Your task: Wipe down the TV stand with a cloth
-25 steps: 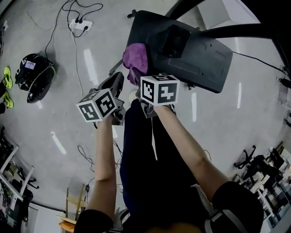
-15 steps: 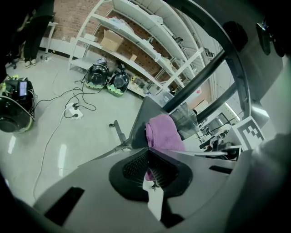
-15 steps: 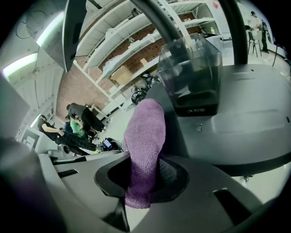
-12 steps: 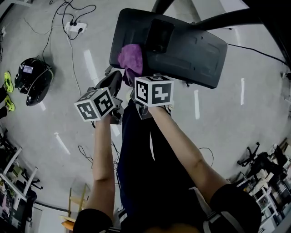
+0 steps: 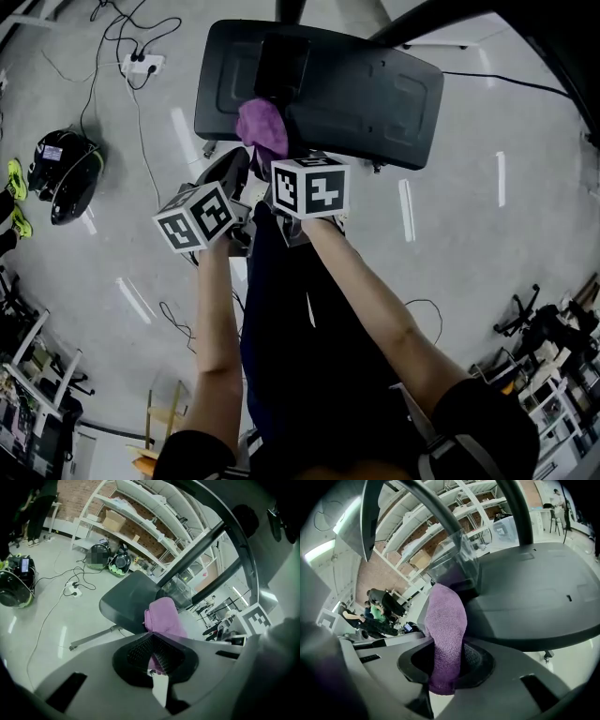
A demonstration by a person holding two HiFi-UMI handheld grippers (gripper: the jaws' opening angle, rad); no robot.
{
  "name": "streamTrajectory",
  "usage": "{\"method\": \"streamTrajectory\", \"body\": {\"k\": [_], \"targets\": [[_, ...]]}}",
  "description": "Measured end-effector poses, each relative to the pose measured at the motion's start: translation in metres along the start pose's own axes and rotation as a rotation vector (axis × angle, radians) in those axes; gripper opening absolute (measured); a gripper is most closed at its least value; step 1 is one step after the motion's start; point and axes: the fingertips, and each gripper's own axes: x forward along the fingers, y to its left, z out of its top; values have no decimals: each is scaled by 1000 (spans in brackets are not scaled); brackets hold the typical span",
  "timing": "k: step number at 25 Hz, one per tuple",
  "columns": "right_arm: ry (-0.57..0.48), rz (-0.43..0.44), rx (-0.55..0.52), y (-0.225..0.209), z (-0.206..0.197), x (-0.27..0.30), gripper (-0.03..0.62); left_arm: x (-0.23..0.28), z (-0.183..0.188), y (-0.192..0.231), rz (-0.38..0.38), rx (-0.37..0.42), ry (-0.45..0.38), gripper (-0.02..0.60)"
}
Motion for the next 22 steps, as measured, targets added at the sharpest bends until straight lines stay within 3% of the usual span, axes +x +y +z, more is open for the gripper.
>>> {"method": "streamTrajectory", "body": {"k": [22], "targets": [[-50,-72,50,-88,-1,-65,89,48,-46,-81,-60,62,72,7]]}}
